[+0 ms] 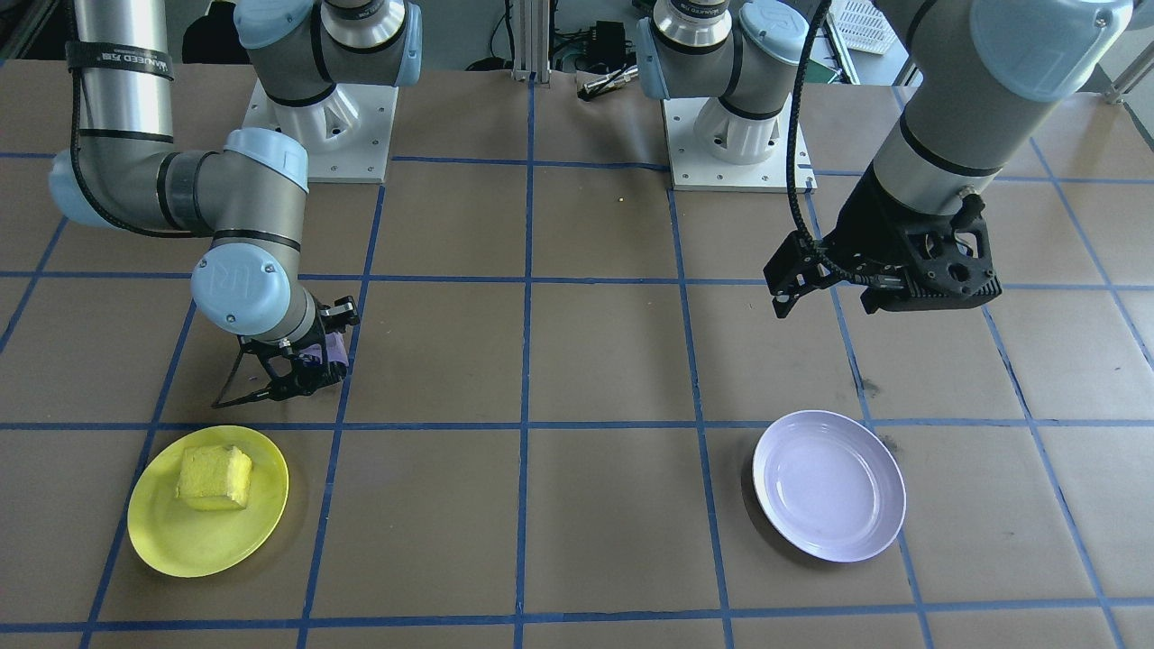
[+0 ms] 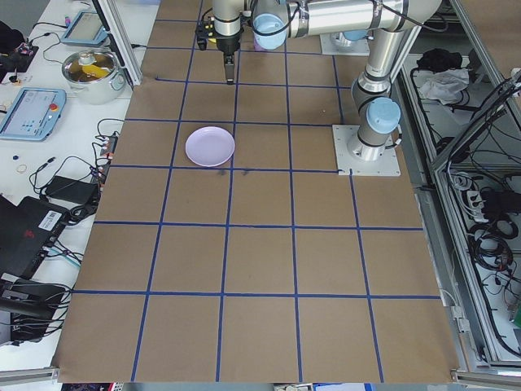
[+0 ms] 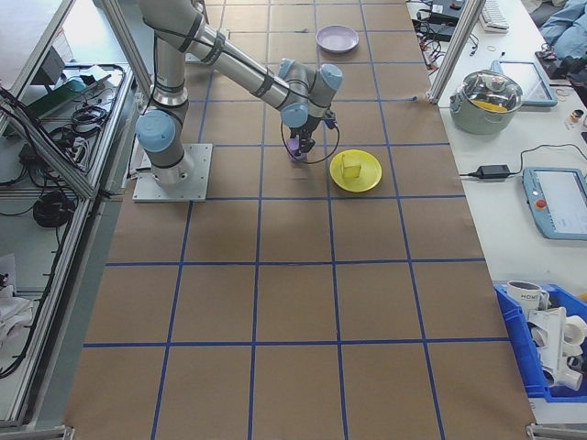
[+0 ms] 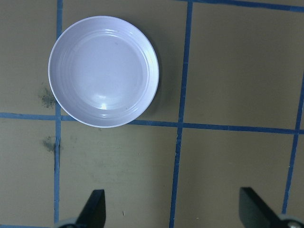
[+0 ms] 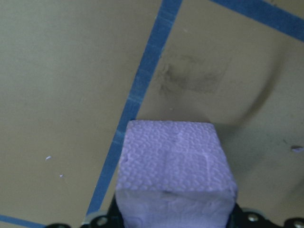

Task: Sort blocks by color into plates

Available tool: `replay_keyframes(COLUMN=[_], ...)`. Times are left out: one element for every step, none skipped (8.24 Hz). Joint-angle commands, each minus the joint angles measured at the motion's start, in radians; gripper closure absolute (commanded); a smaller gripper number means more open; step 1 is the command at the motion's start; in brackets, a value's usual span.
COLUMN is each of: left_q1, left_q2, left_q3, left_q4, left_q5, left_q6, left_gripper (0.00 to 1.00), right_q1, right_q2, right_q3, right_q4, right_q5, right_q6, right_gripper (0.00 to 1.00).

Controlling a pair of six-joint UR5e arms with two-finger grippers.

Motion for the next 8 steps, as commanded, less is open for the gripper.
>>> replay_keyframes(left_q1=[0.000,0.000,0.000,0.000,0.000,0.000,0.000,0.000], left_q2=[0.000,0.000,0.000,0.000,0.000,0.000,0.000,0.000], left_q3=[0.000,0.000,0.000,0.000,0.000,-0.002,-0.002,-0.011], left_q4=[-0.001,-0.001,0.001,-0.001,-0.001,-0.001,-0.001,0.001], left_q5=[0.001,0.001,0.001,0.001,0.001,0.001,0.001,0.001], left_q6=[0.000,0.002,0.000,0.002,0.000,0.002,0.002,0.000], left_gripper=[0.00,0.00,0.00,0.00,0.00,0.00,0.00,0.00], right_q1=[0.009,0.035,0.088,0.180,0.271,0.326,0.380,0.435], right_q2=[-0.016,-0.042,-0.058,-0.055,-0.041,-0.008,0.031,0.070], right_q3=[-0.023,-0.038,-0.061,-0.119,-0.203,-0.284,-0.337,-0.368], right_q4=[-0.019,-0.009,0.022,0.069,0.132,0.198,0.205,0.194], right_q5=[0.008,0.090,0.123,0.125,0.128,0.192,0.283,0.298], right_q6=[0.157,0.208,0.324,0.504,0.629,0.747,0.896,0.960], right_gripper=[1.00,1.00,1.00,1.00,1.00,1.00,1.00,1.00])
